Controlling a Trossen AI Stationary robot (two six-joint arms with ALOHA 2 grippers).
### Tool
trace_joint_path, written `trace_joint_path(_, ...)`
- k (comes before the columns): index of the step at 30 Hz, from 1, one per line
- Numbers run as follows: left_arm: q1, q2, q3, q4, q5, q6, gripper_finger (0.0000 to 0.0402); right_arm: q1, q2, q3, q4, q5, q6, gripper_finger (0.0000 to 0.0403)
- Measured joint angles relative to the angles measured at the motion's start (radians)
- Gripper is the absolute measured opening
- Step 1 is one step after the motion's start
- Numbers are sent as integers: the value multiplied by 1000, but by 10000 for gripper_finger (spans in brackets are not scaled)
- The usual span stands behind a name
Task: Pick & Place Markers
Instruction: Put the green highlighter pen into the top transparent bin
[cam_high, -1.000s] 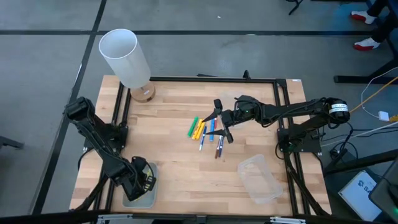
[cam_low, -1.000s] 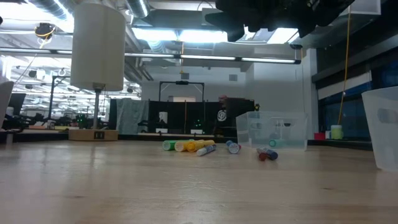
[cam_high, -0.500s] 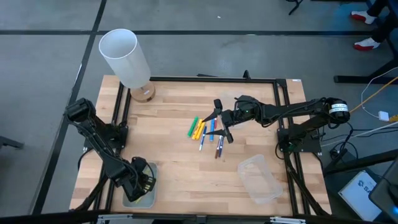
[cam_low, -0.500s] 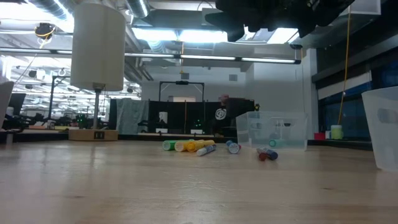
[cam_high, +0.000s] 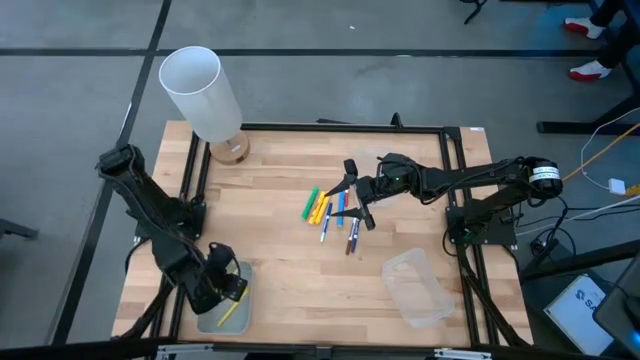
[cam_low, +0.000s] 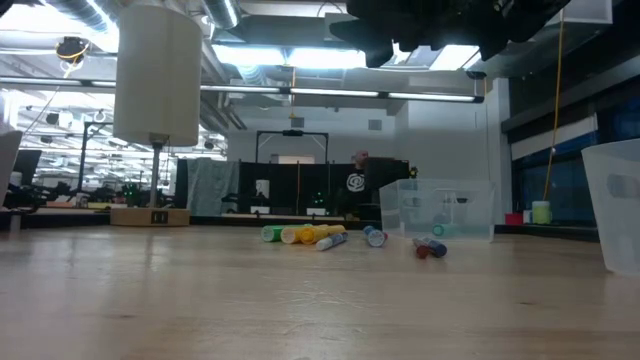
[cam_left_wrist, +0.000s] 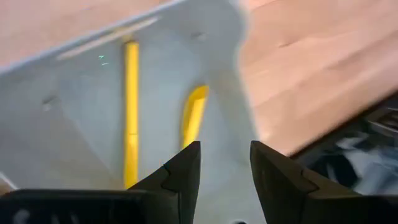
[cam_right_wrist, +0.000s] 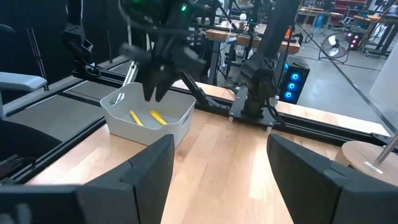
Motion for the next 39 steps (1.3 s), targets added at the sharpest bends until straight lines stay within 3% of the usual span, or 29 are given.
trace_joint_path(8,2,-169,0,22,-262,147,135,0,0,0,0,0,10,255)
trace_joint_path(12,27,-231,0,80,-448,316,131,0,0,0,2,0,16,255)
trace_joint_path(15,73,-263,0,144,-506,467,128,0,0,0,13,0,36,255)
trace_joint_path(29,415,-254,0,252,-386,1026,127,7,0,0,60,-2,68,255)
trace_joint_path(39,603,-121,0,408,-354,1361,127,14,-9,0,55,-123,61,255)
